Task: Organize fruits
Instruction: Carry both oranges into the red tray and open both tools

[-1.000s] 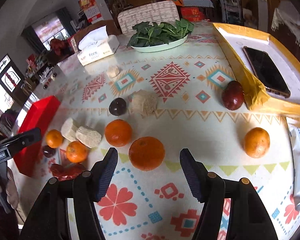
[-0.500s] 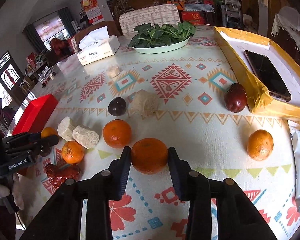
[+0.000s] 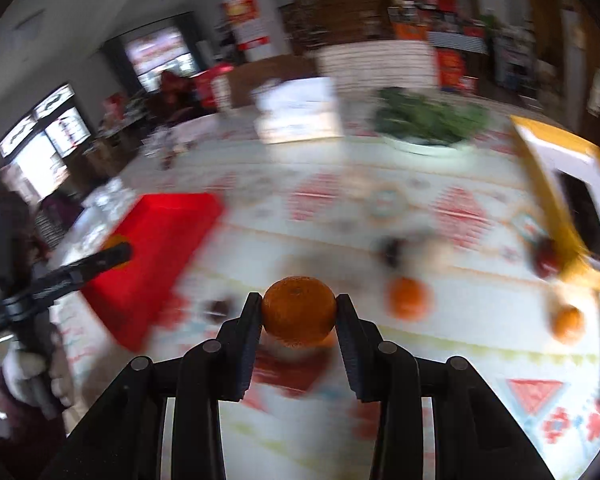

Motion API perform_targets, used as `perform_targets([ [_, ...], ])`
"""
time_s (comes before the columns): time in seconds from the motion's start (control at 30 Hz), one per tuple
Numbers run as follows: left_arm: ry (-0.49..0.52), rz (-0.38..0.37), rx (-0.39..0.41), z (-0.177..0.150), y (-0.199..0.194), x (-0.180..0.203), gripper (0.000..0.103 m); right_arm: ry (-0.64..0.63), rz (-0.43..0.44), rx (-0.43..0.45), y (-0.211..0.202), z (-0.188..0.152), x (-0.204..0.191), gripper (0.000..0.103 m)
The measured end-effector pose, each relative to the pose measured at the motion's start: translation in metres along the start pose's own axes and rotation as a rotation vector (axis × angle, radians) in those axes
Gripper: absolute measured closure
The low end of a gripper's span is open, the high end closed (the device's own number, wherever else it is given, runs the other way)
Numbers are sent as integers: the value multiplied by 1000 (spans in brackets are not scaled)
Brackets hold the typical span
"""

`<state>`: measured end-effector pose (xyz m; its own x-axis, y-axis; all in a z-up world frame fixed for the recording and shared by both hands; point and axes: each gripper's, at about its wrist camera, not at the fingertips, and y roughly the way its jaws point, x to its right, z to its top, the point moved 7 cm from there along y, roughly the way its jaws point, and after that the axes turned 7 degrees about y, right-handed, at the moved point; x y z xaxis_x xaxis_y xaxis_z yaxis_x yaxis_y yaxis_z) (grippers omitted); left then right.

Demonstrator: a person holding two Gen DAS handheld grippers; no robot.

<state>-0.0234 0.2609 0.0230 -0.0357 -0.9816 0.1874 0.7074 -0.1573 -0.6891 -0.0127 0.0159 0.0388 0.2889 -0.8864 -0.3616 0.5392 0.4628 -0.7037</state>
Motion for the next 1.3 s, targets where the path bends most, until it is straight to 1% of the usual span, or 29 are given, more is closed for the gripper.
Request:
perform_targets([
  [0.03,-34,31,-3,-2,-2,-21,70,-23,41,-17,9,1,-24,63],
  [0.07,-52,45,-5,-3,-4,-32,70,-35,68,-29,15,2,-39,63],
  [0.1,-77,67,-6,-4,-5,-48,70,-53,113,-53,27,2,-64,63],
  [0.2,-113,117,-13,-9,-7,-79,70,-99,177,-103,57,0,-112,63],
  [0.23,-128,131,-18,-11,-6,-90,70,-120,193,-126,73,-3,-131,63],
  [0.3,-152,147,-25,-15,-6,-104,70,-144,220,-173,98,-10,-159,63],
  [0.37,-171,156,-36,-18,-4,-116,70,-170,220,-202,118,-18,-178,63],
  [0.5,-184,163,-50,-22,1,-130,70,-207,212,-251,153,-31,-202,62],
  [0.63,-208,160,-52,-24,2,-136,70,-218,199,-263,168,-39,-211,61],
  [0.7,-219,152,-43,-23,1,-138,67,-224,186,-257,171,-40,-212,61],
  [0.77,-231,150,-33,-22,-3,-138,57,-227,170,-242,173,-38,-213,61],
  [0.8,-238,148,-23,-21,-6,-137,56,-224,173,-238,170,-36,-211,58],
  [0.83,-242,146,-15,-20,-9,-136,55,-218,182,-234,168,-35,-212,52],
  [0.9,-251,137,2,-17,-17,-132,55,-212,195,-219,163,-32,-213,47],
  [1.0,-250,115,50,-11,-35,-119,52,-213,208,-187,149,-29,-215,47],
  [1.03,-245,109,67,-9,-41,-113,49,-209,210,-167,140,-27,-212,47],
  [1.07,-235,103,85,-7,-46,-106,44,-204,214,-152,132,-25,-208,47],
  [1.13,-211,89,110,-3,-54,-90,41,-181,217,-120,115,-22,-195,47],
  [1.23,-172,49,121,0,-59,-64,40,-137,205,-72,91,-17,-166,46],
  [1.3,-144,28,122,1,-60,-47,39,-94,171,-30,69,-11,-131,46],
])
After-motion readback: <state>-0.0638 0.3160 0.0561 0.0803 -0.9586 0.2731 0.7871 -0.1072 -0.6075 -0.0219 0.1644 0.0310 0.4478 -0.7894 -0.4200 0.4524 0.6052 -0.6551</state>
